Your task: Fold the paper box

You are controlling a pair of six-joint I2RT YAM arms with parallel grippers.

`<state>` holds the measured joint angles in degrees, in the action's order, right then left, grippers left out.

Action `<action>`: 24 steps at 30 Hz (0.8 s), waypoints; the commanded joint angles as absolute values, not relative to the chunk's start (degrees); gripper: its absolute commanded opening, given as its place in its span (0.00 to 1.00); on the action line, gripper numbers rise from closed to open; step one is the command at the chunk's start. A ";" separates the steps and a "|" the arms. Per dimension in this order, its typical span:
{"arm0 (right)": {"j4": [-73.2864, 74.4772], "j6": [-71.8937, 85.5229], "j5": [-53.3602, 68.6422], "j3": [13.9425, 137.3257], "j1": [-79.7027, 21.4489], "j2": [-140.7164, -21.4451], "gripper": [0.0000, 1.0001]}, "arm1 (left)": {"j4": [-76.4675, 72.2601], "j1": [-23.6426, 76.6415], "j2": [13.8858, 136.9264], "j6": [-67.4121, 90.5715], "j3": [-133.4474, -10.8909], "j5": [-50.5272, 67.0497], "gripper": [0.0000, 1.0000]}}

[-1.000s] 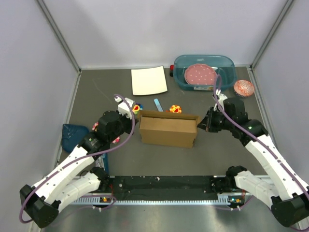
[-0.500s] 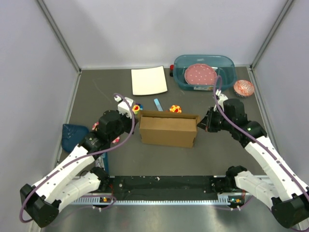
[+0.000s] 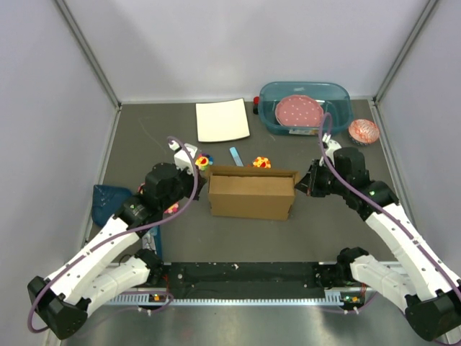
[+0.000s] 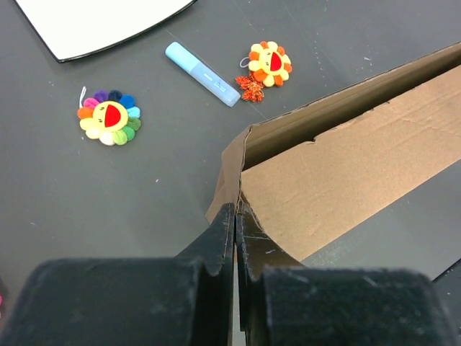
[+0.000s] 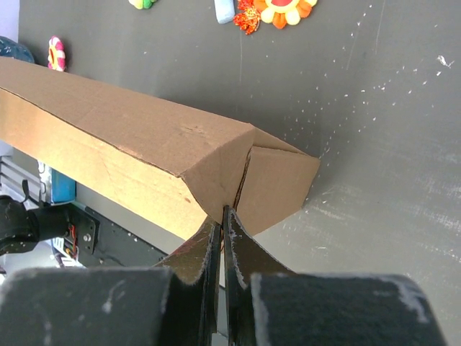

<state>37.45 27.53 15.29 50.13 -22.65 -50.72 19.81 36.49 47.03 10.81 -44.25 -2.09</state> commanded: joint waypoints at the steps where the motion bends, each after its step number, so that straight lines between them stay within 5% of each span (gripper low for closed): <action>1: 40.34 26.98 13.63 48.34 -23.20 -50.98 0.00 | 16.00 36.65 46.76 14.58 -48.07 1.39 0.00; 24: 41.40 25.05 8.53 48.34 -25.14 -51.33 0.00 | 18.54 36.56 50.62 29.53 -52.20 5.97 0.00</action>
